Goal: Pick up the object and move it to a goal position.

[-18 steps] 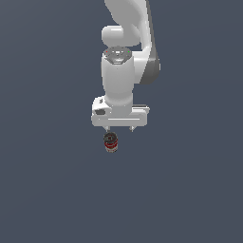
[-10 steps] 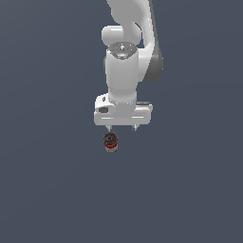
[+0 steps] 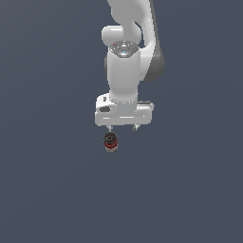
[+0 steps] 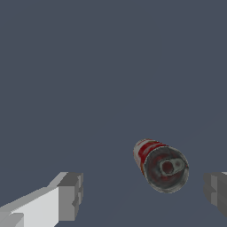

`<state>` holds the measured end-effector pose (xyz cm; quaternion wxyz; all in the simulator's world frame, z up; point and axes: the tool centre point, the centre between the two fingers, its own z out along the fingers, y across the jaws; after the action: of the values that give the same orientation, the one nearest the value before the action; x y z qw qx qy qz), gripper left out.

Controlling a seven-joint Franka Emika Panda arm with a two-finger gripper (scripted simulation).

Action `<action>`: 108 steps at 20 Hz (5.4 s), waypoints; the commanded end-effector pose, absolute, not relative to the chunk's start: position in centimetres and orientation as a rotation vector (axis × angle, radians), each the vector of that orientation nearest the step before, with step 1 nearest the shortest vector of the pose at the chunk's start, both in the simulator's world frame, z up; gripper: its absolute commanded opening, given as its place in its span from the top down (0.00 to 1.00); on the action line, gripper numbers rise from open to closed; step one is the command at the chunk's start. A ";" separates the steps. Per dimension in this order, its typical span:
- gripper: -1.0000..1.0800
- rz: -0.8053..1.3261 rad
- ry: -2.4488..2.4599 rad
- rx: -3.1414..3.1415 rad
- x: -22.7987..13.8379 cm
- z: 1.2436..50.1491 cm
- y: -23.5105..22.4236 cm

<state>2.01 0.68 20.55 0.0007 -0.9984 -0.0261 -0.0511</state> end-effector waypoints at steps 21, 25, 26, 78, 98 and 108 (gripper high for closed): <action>0.04 -0.005 -0.426 -3.113 -0.1 13.0 -5.1; 0.04 0.000 -0.438 -3.111 -0.2 12.7 -5.3; 0.04 -0.001 -0.432 -3.112 -0.2 12.8 -5.3; 1.00 0.000 -0.438 -3.109 -2.0 24.5 -10.8; 1.00 0.000 -0.438 -3.110 -3.6 45.5 -17.7; 1.00 0.000 -0.439 -3.111 -3.8 50.8 -19.5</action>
<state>-3.74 -19.36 49.99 0.0008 -0.9902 -0.1394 0.0014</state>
